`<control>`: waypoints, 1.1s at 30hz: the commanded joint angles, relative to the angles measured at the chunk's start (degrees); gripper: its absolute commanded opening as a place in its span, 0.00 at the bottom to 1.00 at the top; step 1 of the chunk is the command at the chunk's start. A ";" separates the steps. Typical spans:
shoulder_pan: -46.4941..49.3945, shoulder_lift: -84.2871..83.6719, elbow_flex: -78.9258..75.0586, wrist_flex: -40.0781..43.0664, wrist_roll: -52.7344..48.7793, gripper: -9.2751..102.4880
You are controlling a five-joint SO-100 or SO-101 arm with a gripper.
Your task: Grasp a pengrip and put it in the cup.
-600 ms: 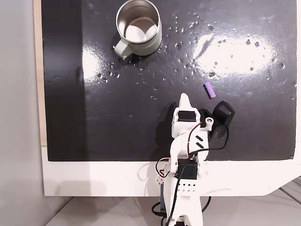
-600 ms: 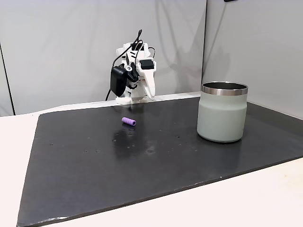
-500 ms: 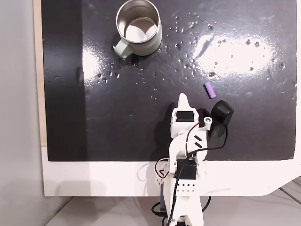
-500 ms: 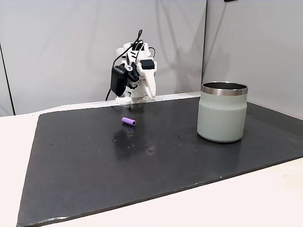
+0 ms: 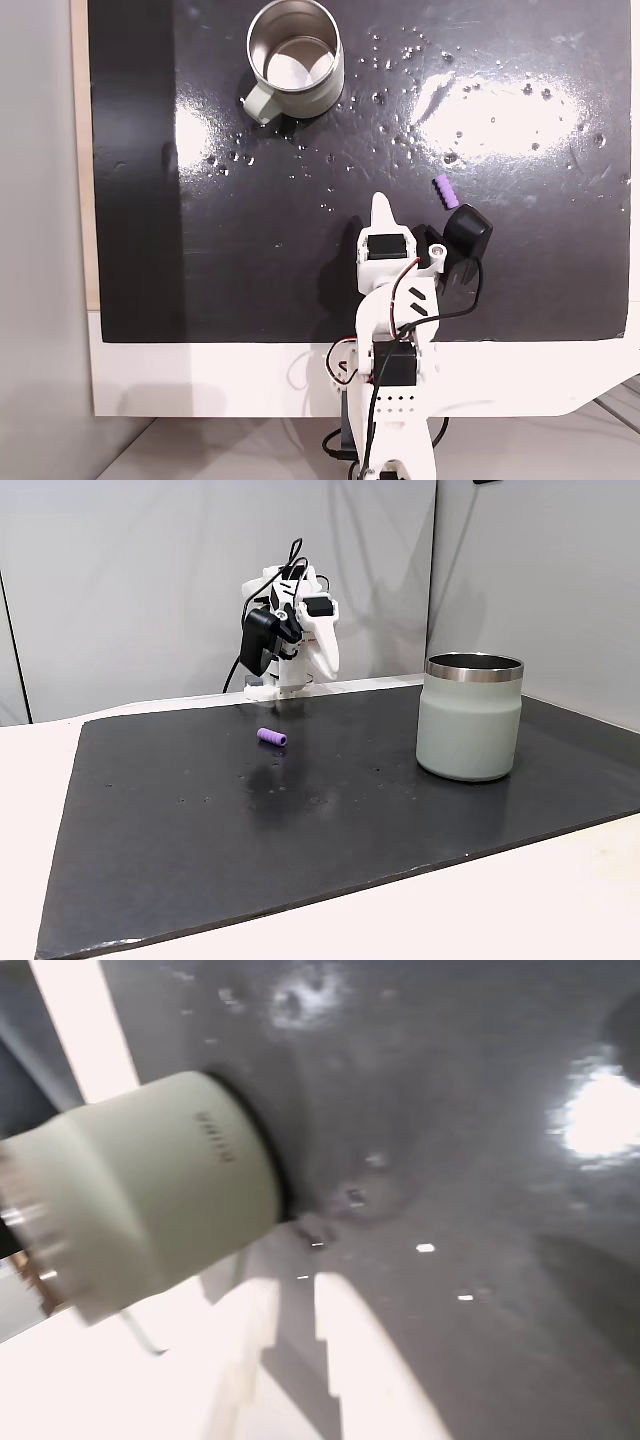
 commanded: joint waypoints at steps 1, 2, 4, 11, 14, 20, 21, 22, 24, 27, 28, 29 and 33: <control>0.09 -7.12 -9.76 -0.44 1.05 0.08; 0.62 -11.25 -12.74 -0.44 1.93 0.08; 1.58 -18.54 -18.54 -0.44 2.90 0.08; 5.01 -38.94 -37.71 2.81 8.70 0.08; 6.94 -46.32 -46.14 6.50 12.13 0.08; 10.90 -55.81 -57.30 13.54 18.28 0.08; 11.60 -57.13 -58.62 14.41 19.69 0.08; 12.22 -58.62 -59.94 15.56 21.27 0.08; 13.27 -61.17 -61.96 17.14 23.29 0.08; 14.41 -64.25 -64.51 18.63 24.70 0.08; 15.03 -65.57 -65.65 19.34 25.14 0.08; 15.73 -66.97 -67.06 20.39 25.58 0.08; 18.46 -74.00 -73.39 24.70 27.77 0.08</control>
